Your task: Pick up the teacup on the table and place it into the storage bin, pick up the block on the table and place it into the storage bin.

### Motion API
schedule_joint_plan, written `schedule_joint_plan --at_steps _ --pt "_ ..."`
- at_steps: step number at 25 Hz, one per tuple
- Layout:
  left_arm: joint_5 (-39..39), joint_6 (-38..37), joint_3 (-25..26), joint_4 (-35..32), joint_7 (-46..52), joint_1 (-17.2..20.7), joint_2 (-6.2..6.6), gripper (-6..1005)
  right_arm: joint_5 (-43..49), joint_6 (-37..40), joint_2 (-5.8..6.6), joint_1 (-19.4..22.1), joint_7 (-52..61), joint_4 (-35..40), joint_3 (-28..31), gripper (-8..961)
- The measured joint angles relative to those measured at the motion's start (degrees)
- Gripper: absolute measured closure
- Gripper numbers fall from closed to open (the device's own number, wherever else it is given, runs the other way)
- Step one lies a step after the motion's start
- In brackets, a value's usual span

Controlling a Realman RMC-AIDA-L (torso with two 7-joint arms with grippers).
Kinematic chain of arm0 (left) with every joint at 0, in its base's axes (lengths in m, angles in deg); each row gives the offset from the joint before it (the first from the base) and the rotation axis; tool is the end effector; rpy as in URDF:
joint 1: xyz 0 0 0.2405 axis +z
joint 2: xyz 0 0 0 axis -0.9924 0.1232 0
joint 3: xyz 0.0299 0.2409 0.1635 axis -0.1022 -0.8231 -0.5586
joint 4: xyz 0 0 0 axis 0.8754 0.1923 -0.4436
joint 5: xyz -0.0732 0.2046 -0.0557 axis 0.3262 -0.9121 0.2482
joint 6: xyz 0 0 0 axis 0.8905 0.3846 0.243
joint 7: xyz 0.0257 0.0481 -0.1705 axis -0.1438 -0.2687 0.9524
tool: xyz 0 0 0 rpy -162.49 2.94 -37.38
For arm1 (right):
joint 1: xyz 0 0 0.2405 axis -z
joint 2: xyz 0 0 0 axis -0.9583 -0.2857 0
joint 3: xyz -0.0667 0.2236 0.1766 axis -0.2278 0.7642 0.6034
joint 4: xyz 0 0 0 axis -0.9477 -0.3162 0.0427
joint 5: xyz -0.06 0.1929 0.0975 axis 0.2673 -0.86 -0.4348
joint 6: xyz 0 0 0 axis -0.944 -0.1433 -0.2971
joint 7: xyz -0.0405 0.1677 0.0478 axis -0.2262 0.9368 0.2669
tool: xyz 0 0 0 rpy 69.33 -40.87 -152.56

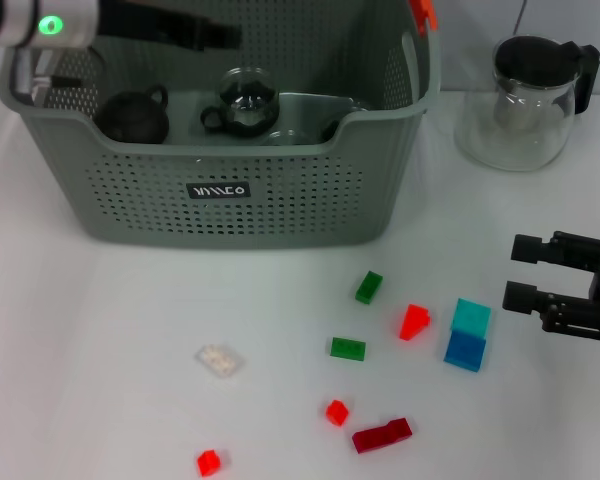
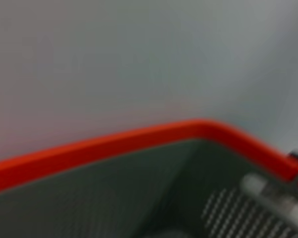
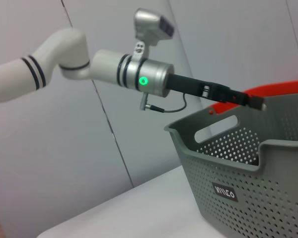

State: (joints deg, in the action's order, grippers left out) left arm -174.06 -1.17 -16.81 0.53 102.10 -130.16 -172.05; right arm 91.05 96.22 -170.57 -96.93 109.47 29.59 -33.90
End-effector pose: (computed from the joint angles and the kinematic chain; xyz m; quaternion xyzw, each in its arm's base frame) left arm -0.1906 0.5202 0.0191 -0.8788 -0.3534 -0.1272 0.2944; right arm 0.3002 0.3128 -0.0004 -0.9138 0.2249 0.3248 0.0942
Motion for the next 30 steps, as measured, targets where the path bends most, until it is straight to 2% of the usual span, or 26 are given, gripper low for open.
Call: schedule_joint_plan --at_steps 3,5,7,10,12,15,18,20,23,26,30 --pt "-8.6 2.3 -1.5 3.3 5.8 -3.6 -0.03 459 0.0 -0.3 -0.08 -0.1 0.2 -0.1 -0.2 209" --pt "-10.6 2.9 -1.7 4.8 6.1 -4.4 -0.19 452 0.0 -0.3 -0.08 -0.1 0.2 -0.1 -0.2 209" --pt "-9.8 2.8 -1.4 4.5 5.1 -4.0 -0.71 446 0.0 -0.3 -0.09 -0.1 0.3 -0.1 -0.2 209" --pt "-4.6 0.5 0.0 1.1 2.6 -1.7 -1.68 435 0.0 -0.3 -0.09 -0.2 0.4 -0.1 -0.2 209" --pt "2.9 -2.7 1.8 -2.2 -0.4 1.4 -2.03 414 0.0 -0.2 -0.06 -0.2 0.4 -0.1 -0.1 209" --pt "15.4 -8.5 6.4 -4.4 -5.6 5.9 -1.9 361 0.0 -0.1 -0.01 -0.2 0.4 -0.1 0.1 209" --pt "27.3 -19.3 14.7 -3.2 -14.2 9.7 -1.83 325 0.0 0.1 -0.03 -0.2 0.3 -0.1 0.1 209" --pt "31.3 -26.4 18.8 -1.8 -19.5 11.8 -1.98 325 0.0 0.1 -0.09 -0.2 0.3 -0.1 0.1 209" --pt "31.7 -34.4 21.9 -0.8 -27.6 15.8 -2.56 324 0.0 -0.1 -0.09 -0.2 0.3 -0.1 0.1 208" --pt "28.9 -39.7 22.5 -0.7 -39.1 21.2 -4.42 324 0.0 -0.2 -0.08 -0.2 0.2 -0.1 0.1 208" --pt "20.7 -41.7 22.3 -0.8 -54.7 27.2 -7.32 325 0.0 -0.2 -0.08 -0.4 0.3 -0.1 0.1 208"
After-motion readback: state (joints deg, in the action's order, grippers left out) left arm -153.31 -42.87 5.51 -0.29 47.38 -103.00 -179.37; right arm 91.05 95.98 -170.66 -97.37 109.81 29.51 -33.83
